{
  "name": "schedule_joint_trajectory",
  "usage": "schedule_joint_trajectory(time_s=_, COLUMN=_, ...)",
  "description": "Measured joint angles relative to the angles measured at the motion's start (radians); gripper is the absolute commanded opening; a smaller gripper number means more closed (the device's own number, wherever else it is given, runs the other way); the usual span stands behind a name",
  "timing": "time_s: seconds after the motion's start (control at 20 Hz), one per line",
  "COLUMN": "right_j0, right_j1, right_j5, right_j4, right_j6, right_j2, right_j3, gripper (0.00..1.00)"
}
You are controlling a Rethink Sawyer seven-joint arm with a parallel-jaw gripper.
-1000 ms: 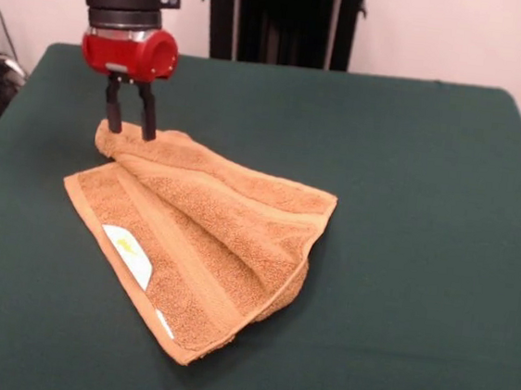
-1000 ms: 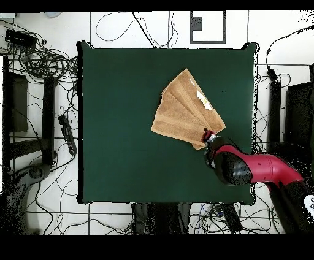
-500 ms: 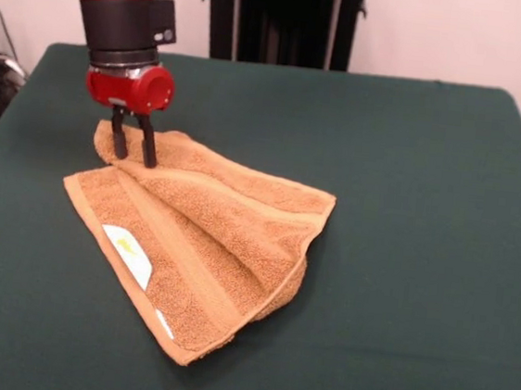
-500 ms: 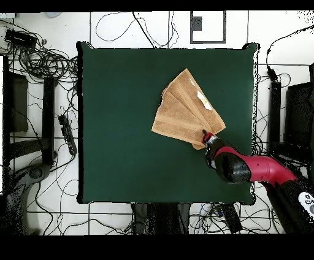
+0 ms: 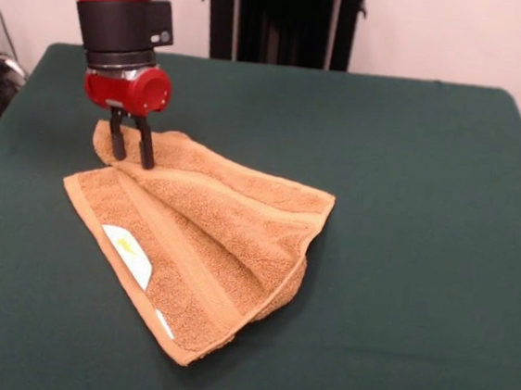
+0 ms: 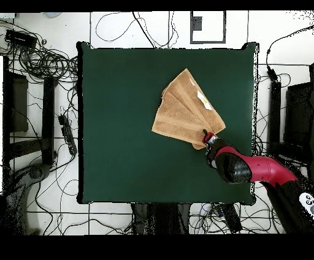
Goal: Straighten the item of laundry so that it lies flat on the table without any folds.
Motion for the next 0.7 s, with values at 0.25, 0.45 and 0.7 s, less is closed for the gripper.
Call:
schedule_joint_trajectory(time_s=0.25, right_j0=0.0, right_j1=0.0, right_j5=0.0, right_j4=0.0, right_j6=0.0, right_j2=0.0, right_j3=0.0, gripper=1.0)
schedule_joint_trajectory(time_s=0.45, right_j0=0.001, right_j1=0.0, right_j5=0.0, right_j4=0.0, right_j6=0.0, right_j2=0.0, right_j3=0.0, gripper=1.0)
schedule_joint_trajectory(time_s=0.7, right_j0=0.007, right_j1=-0.005, right_j5=0.0, right_j4=-0.001, right_j6=0.0, right_j2=-0.004, right_j3=0.0, gripper=1.0)
